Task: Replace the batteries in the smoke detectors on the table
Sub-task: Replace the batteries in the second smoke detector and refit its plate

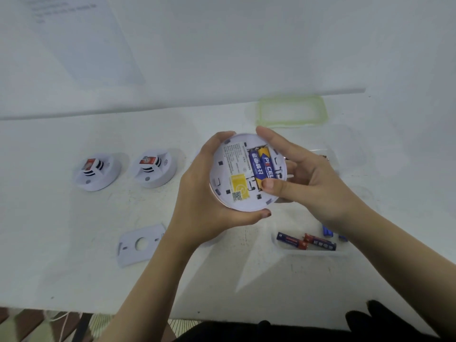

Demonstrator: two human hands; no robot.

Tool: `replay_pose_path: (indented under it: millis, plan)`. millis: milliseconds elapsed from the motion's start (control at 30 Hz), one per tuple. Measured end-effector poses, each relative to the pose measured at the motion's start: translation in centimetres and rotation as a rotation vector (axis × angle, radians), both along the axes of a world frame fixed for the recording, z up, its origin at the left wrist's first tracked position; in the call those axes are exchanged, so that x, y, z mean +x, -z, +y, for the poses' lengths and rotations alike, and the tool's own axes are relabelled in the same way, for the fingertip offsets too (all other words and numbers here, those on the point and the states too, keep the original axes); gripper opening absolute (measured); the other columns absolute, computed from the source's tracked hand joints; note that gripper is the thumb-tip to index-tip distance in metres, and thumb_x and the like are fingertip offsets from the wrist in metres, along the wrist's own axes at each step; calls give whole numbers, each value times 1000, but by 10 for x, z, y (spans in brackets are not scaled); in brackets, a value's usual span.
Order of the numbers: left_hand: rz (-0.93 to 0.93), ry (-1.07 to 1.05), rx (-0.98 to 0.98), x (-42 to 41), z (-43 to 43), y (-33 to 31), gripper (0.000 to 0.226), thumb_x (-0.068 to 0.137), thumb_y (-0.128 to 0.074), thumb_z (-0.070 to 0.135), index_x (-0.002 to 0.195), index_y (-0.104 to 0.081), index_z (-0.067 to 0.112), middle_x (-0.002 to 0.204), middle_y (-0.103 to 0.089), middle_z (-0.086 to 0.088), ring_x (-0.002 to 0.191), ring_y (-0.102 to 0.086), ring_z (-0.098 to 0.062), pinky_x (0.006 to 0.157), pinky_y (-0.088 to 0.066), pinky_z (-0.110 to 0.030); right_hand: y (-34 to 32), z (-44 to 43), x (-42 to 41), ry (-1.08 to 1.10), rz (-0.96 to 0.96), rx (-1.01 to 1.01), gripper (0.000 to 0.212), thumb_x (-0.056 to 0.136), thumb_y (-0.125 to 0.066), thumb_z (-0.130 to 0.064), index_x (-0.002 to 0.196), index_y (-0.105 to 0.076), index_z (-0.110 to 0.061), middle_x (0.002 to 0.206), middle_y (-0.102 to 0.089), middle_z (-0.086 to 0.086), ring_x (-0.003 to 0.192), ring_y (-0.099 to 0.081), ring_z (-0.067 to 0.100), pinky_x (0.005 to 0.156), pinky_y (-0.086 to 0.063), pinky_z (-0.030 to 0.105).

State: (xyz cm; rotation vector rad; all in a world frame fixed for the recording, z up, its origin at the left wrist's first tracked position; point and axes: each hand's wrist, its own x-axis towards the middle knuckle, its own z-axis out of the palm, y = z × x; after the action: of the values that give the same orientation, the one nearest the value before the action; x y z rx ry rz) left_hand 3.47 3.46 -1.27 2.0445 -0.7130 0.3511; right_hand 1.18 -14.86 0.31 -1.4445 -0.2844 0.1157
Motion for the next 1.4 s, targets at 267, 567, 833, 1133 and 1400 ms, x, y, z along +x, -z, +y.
replay_pose_path:
  millis: [267,567,833,1133,1400]
  plan:
    - [107,-3,4,-2,50,3,103,44,-91,41,129,-33,33,120,-45,40,111,-51,11,81,-42,-1,6,52,0,41,52,-17,66,81,-63,10,128,-53,-36,96,-71,0,78,-68,12,64,-55,27]
    - [302,-131,-148,-20,137,18,93,44,-89,27,120,-36,34,114,-54,35,107,-59,5,77,-50,-11,26,140,2,-89,-88,-285,56,92,-55,-26,139,-29,-44,121,-60,-17,106,-59,0,83,-49,16]
    - [364,-317,-117,-25,234,39,89,40,-82,45,114,-33,46,111,-49,41,106,-54,13,77,-48,-7,51,182,8,-136,-618,-1164,61,88,-42,-54,136,-47,-16,127,-58,1,121,-47,20,106,-14,25]
    - [402,-287,-47,-28,274,71,101,43,-82,47,130,-36,26,121,-48,39,112,-50,14,84,-45,-5,65,202,10,-205,-609,-1395,68,86,-53,-48,142,-38,-12,123,-57,3,123,-42,20,111,17,39]
    - [421,-258,-52,-28,287,75,96,48,-86,42,129,-35,36,124,-50,33,115,-53,6,85,-49,-10,69,216,1,94,-490,-950,59,62,-54,-56,105,-71,-21,89,-60,-16,94,-47,-3,117,-1,34]
